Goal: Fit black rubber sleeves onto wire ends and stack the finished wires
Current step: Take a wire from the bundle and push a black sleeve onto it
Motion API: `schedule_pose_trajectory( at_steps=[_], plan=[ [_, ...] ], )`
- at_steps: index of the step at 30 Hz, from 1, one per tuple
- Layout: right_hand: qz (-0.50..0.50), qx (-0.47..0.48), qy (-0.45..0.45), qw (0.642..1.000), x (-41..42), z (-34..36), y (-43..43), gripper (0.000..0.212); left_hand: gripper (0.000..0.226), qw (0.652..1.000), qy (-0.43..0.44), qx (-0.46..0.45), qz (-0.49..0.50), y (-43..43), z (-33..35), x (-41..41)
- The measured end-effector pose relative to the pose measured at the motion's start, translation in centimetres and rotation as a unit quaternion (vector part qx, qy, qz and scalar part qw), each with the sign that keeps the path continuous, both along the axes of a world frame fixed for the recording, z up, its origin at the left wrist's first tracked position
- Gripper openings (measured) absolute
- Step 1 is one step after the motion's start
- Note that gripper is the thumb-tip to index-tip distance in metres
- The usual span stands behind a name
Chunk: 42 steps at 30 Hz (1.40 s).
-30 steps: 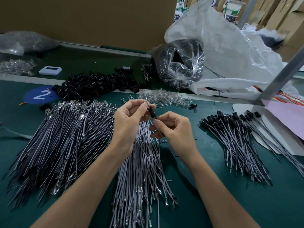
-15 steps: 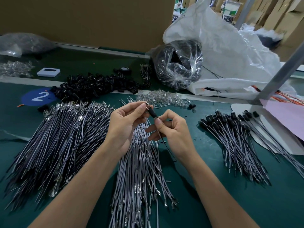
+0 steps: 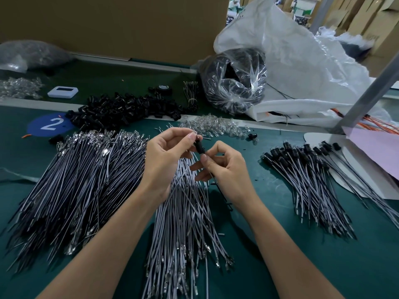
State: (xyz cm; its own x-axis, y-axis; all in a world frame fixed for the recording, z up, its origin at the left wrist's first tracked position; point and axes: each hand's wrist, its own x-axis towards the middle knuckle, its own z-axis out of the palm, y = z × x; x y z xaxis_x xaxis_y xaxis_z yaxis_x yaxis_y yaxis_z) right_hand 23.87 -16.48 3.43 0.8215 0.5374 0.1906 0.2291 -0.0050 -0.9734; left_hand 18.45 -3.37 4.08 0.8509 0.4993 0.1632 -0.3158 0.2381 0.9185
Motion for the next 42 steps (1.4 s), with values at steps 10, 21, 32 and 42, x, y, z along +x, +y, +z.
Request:
schedule_pose_trajectory(
  at_steps=[10, 21, 32, 42],
  plan=[
    [-0.017, 0.003, -0.022, 1.0, 0.1, -0.3, 0.1, 0.02, 0.006, 0.996, 0.003, 0.081, 0.04, -0.4, -0.6, 0.4],
    [-0.029, 0.02, -0.062, 0.997, 0.0, -0.1, 0.1, 0.018, 0.014, 0.993, -0.019, 0.106, 0.053, -0.3, -0.9, 0.5],
    [-0.041, 0.028, -0.083, 0.995, 0.0, -0.2, 0.1, 0.014, 0.01, 1.0, -0.004, 0.018, 0.004, -0.4, -0.4, 0.0],
    [-0.061, 0.063, -0.077, 0.993, 0.2, -0.2, 0.2, 0.015, 0.019, 0.998, -0.017, 0.029, -0.049, -1.4, -0.5, 0.1]
  ],
)
